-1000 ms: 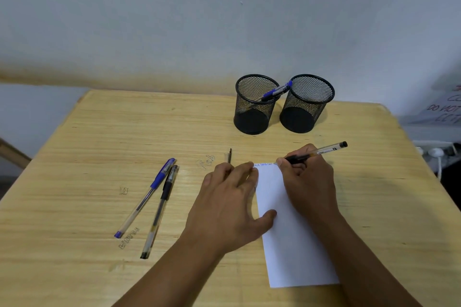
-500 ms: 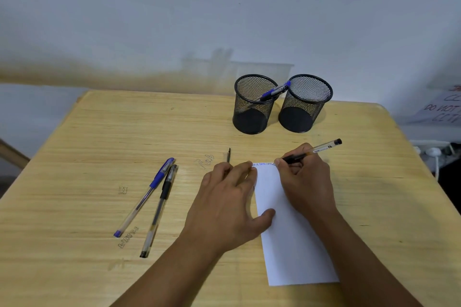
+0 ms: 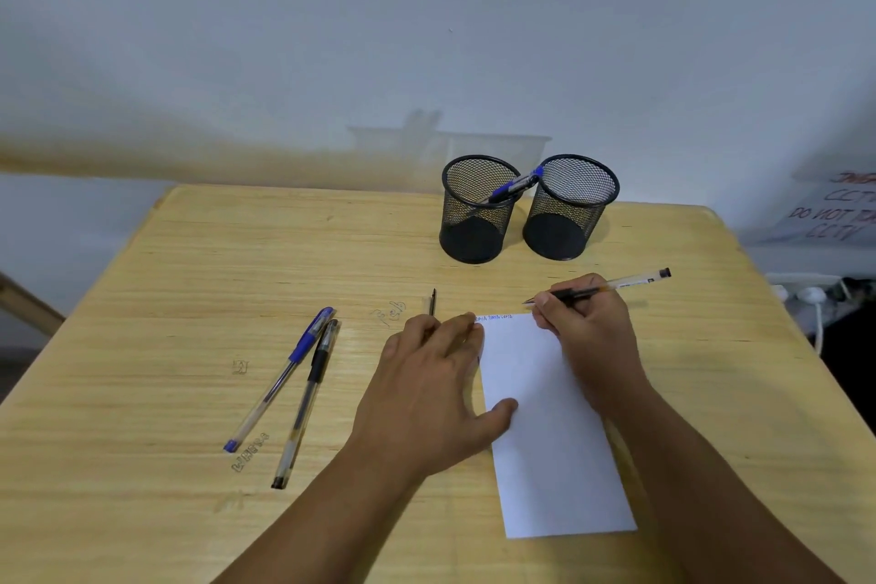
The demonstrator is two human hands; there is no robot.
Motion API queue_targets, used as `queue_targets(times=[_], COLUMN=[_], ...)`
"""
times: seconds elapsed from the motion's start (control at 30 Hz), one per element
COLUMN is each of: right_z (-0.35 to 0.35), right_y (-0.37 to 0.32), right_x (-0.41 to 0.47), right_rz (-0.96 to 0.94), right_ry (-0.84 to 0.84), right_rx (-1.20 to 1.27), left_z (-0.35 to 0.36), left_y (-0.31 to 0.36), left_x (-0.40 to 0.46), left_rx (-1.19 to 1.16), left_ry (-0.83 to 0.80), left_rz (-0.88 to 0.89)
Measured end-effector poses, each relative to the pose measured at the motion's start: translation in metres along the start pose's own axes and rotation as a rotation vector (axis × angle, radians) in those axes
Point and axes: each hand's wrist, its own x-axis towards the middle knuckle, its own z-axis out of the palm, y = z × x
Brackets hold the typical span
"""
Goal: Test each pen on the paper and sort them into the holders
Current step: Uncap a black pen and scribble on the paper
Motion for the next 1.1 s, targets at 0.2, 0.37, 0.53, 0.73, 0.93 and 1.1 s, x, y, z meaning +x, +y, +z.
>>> queue_targets(times=[0.2, 0.37, 0.53, 0.73, 0.93, 1.1], right_z=[-0.008, -0.013, -0.018, -0.026, -0.035, -0.031], right_y=[-0.023, -0.022, -0.022, -0.022, -0.024, -0.029], right_x=[0.002, -0.018, -0.042, -0.056, -0.059, -0.062], right_rz=[0.132, 0.103, 0.043, 0.003, -0.009, -0.033], right_ry=[-0.099, -0.119, -0.136, -0.148, -0.139, -0.147], right_rx=[0.332, 0.319, 0.306, 0.273, 0.290, 0.274], left_z=[-0.001, -0.008, -0.011, -0.022, -0.027, -0.037], left_y=[0.000, 0.003, -0.007, -0.020, -0.022, -0.018], left_x=[0.000, -0.002, 0.019, 0.037, 0.031, 0.013], left_rx=[-0.019, -0.257, -0.331, -0.227, -0.146, -0.287], left_ry=[0.022, 0.150, 0.291, 0.216, 0.189, 0.162], left_rz=[0.022, -0.026, -0.297, -0.419, -0.383, -0.274])
